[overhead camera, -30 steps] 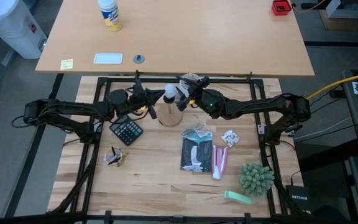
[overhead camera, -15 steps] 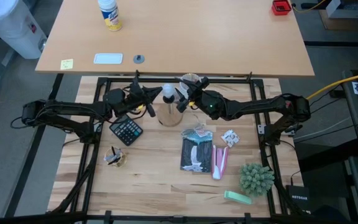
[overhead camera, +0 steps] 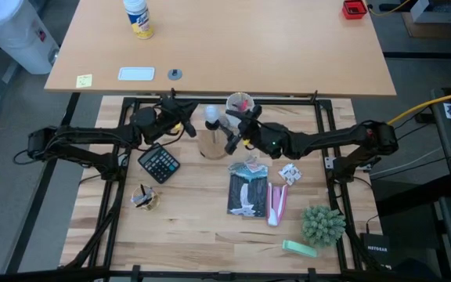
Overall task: Screw lightbulb
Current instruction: Remove the lightbulb from the lamp
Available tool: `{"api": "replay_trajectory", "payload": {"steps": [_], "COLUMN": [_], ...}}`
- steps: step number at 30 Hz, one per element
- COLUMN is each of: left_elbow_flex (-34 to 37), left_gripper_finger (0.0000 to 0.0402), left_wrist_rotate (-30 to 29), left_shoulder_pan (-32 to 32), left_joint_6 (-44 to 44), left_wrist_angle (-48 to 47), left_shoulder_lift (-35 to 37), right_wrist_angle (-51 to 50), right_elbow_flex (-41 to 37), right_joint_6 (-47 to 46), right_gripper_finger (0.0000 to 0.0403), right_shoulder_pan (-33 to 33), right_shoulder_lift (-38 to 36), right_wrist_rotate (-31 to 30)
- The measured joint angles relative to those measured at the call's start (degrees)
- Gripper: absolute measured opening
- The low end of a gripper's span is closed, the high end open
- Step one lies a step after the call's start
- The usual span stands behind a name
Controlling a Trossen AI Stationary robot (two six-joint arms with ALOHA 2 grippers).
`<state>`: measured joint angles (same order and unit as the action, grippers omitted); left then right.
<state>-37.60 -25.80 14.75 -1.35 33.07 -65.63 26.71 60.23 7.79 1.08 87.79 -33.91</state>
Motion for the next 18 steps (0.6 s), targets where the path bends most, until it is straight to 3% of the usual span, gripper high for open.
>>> {"api": "replay_trajectory", "payload": {"steps": [18], "left_elbow_flex": [0.0], "left_gripper_finger": [0.0001], "left_wrist_rotate": [6.2], "left_shoulder_pan": [0.3], "left_joint_6": [4.4], "left_wrist_angle": [-4.1], "left_shoulder_lift": [-2.3], "right_wrist_angle": [1.3], "right_elbow_flex": [0.0], "right_joint_6": [-3.7], "right_gripper_finger": [0.0255], "right_shoulder_pan": [4.5], "right_shoulder_lift": [3.1], "right_wrist_rotate": [3.1]}}
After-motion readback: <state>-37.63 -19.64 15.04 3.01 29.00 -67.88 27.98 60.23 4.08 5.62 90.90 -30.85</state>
